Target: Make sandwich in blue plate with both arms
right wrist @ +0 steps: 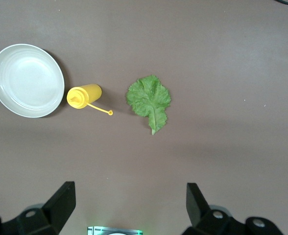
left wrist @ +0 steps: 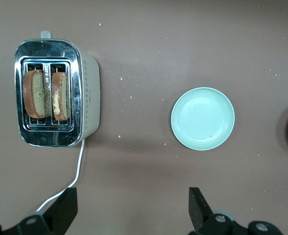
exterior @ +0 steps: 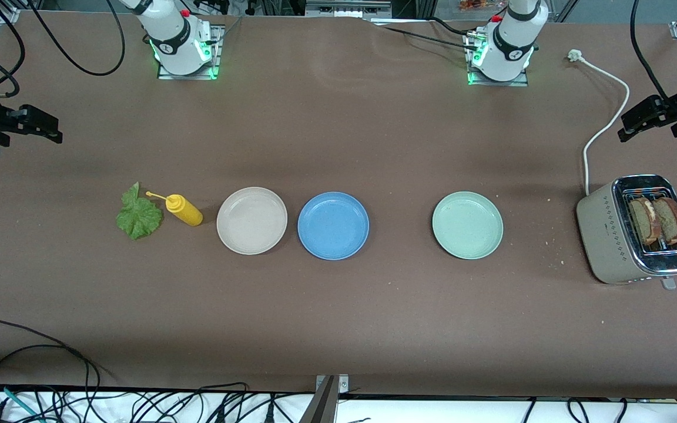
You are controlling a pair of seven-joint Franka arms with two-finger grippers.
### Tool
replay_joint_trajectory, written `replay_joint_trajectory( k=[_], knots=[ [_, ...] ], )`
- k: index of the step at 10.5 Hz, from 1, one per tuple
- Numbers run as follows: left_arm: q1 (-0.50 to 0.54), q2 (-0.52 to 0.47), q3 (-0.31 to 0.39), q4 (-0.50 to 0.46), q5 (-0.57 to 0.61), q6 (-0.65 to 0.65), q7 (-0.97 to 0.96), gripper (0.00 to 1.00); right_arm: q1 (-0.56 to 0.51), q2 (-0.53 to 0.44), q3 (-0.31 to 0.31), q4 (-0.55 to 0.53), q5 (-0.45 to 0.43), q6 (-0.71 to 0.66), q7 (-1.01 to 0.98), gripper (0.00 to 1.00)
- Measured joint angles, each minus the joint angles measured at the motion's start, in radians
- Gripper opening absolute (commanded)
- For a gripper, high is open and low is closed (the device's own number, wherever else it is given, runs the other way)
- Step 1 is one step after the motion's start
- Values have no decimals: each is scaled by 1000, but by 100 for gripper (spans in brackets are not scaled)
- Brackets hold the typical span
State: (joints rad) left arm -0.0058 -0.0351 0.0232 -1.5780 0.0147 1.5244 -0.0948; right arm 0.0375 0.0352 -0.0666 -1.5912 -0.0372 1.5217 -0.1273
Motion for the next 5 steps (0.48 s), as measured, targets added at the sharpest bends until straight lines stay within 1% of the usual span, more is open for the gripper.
replay_joint_trajectory(
  k=[5],
  knots=[
    [8, 18, 0, 0, 0, 0, 1, 100, 0, 0, 0, 0, 0, 0, 0, 100]
  ],
)
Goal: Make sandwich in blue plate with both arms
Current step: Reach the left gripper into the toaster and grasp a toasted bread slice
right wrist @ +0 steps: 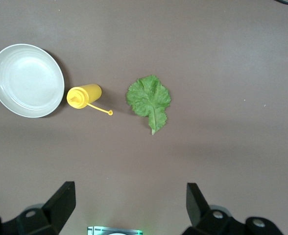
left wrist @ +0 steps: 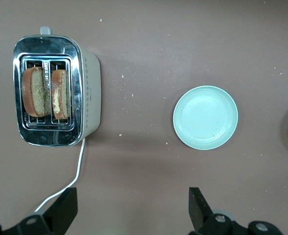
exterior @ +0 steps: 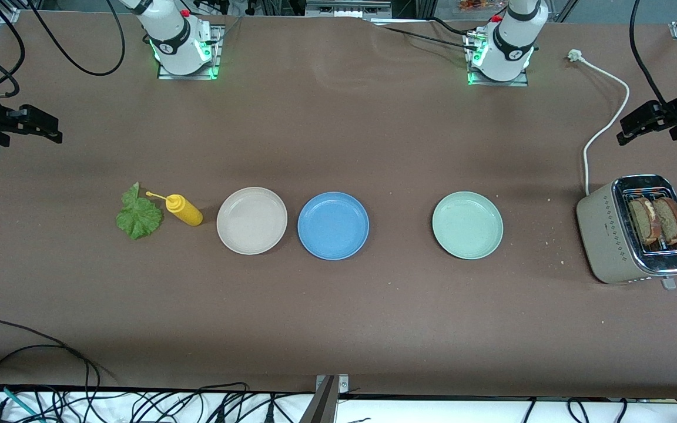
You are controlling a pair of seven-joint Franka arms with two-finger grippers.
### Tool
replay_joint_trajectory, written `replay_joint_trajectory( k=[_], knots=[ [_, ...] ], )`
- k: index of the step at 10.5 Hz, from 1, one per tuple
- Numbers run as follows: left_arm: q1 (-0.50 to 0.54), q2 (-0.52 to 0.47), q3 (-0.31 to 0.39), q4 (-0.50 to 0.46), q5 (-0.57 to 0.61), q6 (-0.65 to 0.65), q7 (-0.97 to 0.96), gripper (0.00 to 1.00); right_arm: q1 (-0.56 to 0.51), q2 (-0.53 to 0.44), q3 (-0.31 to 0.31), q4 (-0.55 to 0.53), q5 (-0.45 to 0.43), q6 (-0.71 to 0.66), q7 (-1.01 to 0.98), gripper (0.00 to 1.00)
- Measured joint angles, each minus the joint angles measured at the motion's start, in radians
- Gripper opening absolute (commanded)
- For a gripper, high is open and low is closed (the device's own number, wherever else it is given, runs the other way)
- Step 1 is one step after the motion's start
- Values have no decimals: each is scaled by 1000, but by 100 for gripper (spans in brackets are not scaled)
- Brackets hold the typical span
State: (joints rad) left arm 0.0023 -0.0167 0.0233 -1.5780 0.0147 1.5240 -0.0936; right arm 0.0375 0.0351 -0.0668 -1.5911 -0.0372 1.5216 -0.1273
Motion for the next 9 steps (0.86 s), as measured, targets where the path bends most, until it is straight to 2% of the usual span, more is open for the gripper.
replay_joint_trajectory(
  k=[7, 9],
  knots=[
    [41, 103, 3, 2, 1, 1, 0, 100, 0, 0, 0, 0, 0, 0, 0, 100],
    [89, 141, 4, 4, 7, 1, 3, 100, -1, 0, -1, 0, 0, 0, 0, 100]
  ],
)
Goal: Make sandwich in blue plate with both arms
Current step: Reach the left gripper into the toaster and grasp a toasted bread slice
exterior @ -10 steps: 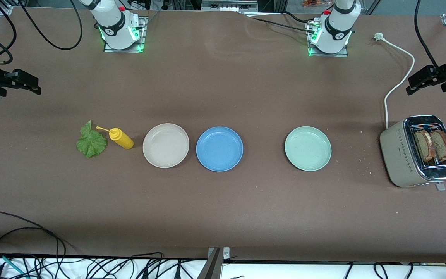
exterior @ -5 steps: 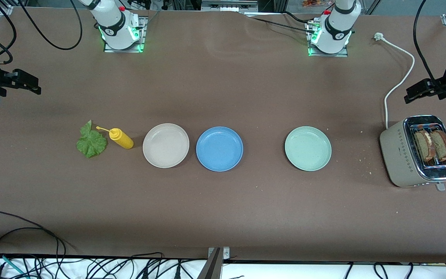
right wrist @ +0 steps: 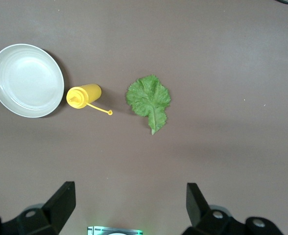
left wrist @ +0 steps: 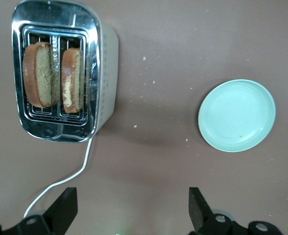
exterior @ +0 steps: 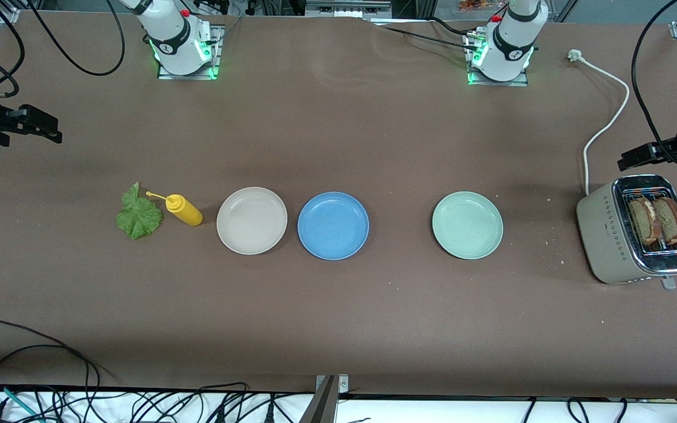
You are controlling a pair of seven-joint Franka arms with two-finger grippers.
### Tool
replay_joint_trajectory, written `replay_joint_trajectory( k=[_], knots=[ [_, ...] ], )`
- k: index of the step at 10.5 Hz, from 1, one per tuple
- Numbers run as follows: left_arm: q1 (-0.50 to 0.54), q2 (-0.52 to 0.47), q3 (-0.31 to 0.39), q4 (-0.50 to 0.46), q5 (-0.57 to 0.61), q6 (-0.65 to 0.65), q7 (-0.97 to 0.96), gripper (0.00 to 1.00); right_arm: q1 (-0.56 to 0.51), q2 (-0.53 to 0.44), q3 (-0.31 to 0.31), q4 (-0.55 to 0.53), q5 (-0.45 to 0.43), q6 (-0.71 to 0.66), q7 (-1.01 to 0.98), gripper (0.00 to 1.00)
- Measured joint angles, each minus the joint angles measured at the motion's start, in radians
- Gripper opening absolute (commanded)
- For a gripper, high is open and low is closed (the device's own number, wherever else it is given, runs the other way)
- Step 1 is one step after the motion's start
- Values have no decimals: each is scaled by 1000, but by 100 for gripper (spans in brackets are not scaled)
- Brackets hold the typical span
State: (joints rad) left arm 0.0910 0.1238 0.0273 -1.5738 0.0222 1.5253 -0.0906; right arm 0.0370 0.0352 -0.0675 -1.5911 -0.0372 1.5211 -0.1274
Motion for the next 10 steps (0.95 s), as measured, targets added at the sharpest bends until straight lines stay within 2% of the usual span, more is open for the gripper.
replay_joint_trajectory(
  k=[4, 7, 10],
  knots=[
    [70, 142, 0, 47, 0, 48, 65, 100, 0, 0, -1, 0, 0, 0, 0, 100],
    [78, 233, -1, 62, 16, 86, 78, 100, 0, 0, -1, 0, 0, 0, 0, 100],
    [94, 281, 0, 72, 18, 119, 78, 100, 0, 0, -1, 0, 0, 0, 0, 100]
  ],
)
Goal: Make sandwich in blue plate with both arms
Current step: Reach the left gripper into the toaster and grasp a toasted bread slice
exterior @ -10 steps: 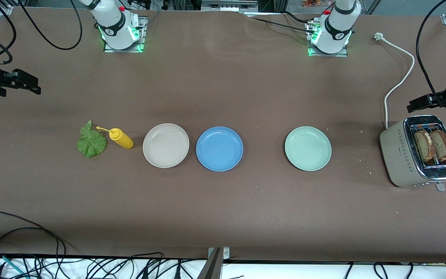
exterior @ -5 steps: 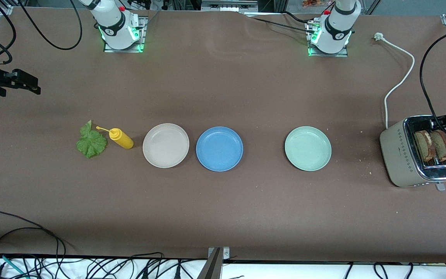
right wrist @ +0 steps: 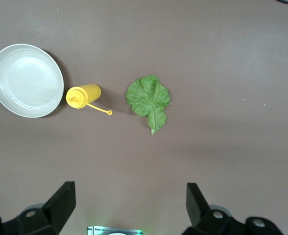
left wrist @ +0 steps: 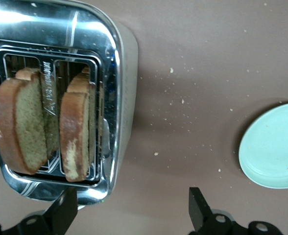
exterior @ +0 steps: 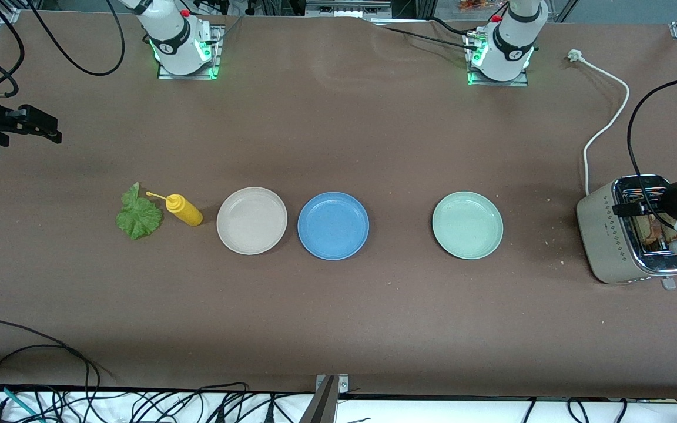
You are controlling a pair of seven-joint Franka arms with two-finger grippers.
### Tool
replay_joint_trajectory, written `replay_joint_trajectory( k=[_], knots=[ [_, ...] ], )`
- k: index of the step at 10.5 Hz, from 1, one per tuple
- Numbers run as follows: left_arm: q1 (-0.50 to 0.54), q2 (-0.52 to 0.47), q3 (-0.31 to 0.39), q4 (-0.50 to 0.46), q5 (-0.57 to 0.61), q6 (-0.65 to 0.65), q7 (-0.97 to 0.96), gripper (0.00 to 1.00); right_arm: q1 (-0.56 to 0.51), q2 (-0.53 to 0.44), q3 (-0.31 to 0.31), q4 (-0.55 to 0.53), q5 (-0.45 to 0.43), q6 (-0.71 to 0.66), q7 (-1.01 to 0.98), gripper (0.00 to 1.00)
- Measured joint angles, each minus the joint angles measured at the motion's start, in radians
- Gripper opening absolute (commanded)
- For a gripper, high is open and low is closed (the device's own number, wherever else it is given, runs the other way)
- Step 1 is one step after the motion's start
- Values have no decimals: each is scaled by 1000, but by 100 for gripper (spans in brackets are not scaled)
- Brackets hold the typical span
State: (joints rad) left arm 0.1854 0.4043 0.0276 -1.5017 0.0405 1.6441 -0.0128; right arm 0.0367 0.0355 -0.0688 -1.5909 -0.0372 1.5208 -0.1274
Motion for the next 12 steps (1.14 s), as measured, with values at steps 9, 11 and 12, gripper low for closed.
replay_joint_trajectory(
  k=[9, 11, 12],
  knots=[
    [55, 77, 1, 6, 65, 88, 65, 81, 0, 0, -7, 0, 0, 0, 0, 100],
    [70, 89, 1, 8, 65, 98, 84, 47, 0, 0, -7, 0, 0, 0, 0, 100],
    [70, 89, -1, 9, 65, 98, 85, 31, 0, 0, -7, 0, 0, 0, 0, 100]
  ],
)
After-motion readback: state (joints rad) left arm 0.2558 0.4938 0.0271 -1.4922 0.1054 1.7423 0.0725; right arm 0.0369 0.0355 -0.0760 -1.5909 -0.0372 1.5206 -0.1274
